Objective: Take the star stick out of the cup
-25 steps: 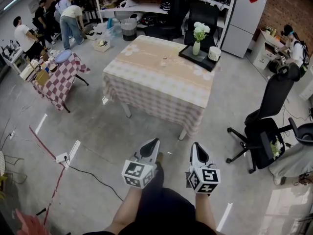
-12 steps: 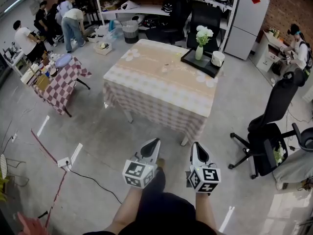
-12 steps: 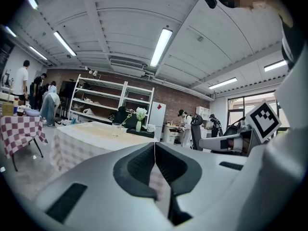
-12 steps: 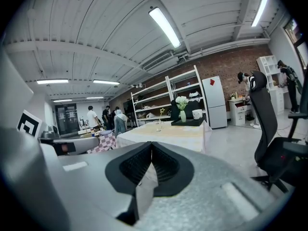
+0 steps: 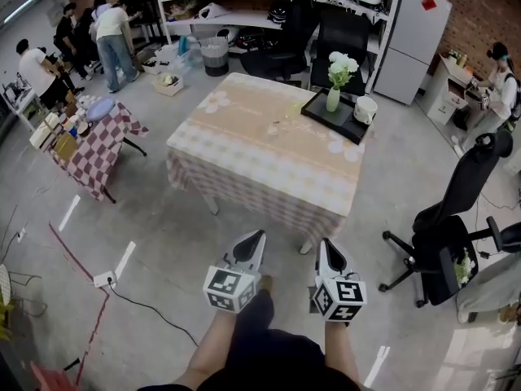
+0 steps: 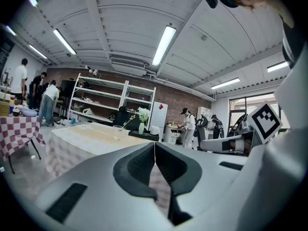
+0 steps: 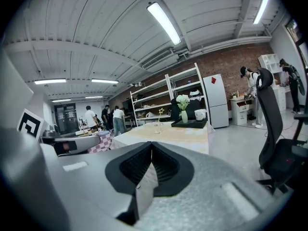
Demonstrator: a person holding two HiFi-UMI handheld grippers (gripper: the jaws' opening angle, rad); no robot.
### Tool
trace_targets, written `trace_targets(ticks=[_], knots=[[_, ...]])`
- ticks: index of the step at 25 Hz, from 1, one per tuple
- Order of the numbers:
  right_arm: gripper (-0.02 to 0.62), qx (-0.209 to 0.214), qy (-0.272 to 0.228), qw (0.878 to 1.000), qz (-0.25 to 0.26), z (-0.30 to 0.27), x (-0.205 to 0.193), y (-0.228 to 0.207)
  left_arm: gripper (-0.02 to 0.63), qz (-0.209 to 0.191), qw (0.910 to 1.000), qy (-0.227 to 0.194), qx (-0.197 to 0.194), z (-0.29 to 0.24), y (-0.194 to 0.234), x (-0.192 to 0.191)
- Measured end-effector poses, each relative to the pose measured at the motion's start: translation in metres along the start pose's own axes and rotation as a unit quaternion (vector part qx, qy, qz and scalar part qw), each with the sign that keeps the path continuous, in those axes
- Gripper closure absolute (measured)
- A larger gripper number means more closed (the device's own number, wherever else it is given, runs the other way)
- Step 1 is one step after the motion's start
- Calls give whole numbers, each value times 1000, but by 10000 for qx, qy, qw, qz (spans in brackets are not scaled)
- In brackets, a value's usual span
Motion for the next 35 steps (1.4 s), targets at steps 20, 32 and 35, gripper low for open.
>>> trace_targets(ticks=[20,32,35], knots=[[592,76,41,9998,193,-138,25,-4,594,90,9999,-58,-128,-105,86,23],[592,131,93,9995,279,-186,29,0,595,140,9998,-119,-97,-135,120,27],[592,151,90,9995,267,-196,28,0,595,163,9998,-140,-48,-140,129,28]])
Point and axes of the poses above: the fingertips, and each gripper's own axes: z backward along the fingers, y to its left, x out of its top, the point moved 6 cm from there along z, backward along the fingers, and after that the axes turned 9 degrees about -y, right-handed, at the moved point
